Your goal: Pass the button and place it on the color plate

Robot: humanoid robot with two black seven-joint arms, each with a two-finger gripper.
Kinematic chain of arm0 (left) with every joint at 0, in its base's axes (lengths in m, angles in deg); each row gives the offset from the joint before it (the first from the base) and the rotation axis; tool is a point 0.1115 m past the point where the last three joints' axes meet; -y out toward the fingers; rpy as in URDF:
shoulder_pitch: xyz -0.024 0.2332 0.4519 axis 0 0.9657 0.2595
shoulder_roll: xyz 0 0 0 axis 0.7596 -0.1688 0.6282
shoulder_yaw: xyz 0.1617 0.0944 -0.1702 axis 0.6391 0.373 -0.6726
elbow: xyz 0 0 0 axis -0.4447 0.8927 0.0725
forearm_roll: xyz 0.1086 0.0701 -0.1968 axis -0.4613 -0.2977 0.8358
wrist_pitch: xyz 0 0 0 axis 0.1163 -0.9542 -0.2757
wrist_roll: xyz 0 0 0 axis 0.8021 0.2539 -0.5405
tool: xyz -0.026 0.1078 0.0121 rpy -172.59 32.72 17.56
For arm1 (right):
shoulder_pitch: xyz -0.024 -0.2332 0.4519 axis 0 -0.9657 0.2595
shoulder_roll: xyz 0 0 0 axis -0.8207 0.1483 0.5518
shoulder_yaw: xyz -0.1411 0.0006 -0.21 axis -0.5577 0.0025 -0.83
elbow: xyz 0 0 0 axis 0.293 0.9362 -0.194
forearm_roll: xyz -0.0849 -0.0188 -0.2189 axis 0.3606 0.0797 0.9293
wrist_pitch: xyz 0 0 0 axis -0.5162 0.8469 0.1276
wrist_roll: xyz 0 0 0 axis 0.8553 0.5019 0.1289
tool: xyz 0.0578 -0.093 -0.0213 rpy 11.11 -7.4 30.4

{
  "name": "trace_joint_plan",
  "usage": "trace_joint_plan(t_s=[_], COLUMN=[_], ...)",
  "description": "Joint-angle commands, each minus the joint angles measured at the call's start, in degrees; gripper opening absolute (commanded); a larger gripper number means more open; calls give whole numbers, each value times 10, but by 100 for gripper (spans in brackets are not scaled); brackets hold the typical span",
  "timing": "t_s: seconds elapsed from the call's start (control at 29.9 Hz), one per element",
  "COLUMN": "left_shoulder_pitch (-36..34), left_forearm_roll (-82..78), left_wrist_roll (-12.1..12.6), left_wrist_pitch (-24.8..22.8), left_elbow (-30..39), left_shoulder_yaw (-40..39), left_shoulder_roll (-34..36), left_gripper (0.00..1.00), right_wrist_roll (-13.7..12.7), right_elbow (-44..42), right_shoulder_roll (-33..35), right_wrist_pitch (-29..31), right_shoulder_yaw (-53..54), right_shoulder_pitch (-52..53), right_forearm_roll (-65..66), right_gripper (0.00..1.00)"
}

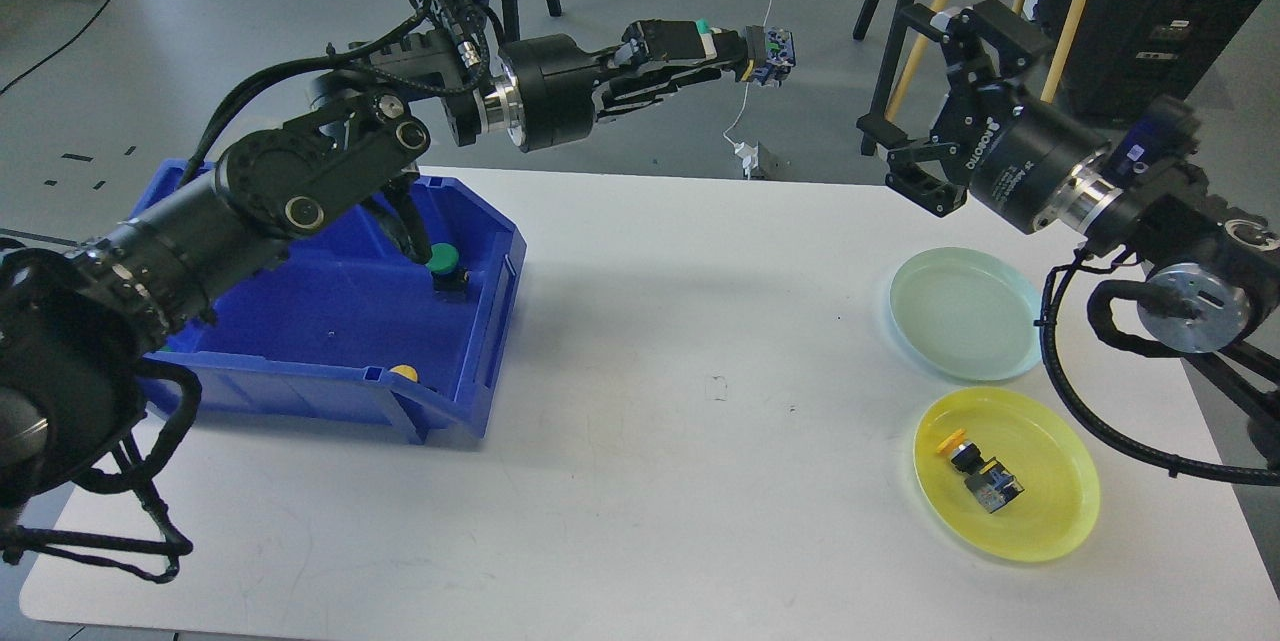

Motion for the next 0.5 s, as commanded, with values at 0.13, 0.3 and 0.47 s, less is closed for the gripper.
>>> trace_joint_plan(t_s=[0.13, 0.3, 0.47], left_shoulder_pitch=[16, 17, 17], left_forearm_roll=[5, 5, 6], left_wrist_roll=[0, 0, 0], left_wrist_pitch=[0, 0, 0], left_elbow=[-15, -15, -16], left_shoulder_yaw=[-8, -8, -9], left_shoulder_roll=[-27, -27, -27], left_gripper=[3, 3, 3], right_wrist_roll=[1, 2, 3], right_elbow=[-66, -86, -84], right_shoulder_roll=[-79, -116, -114], right_wrist_pitch=[0, 0, -1], right_shoulder_yaw=[-14, -13, -7], right_shoulder_pitch=[21, 24, 24], right_forearm_roll=[20, 25, 25], right_gripper=[100, 100, 95])
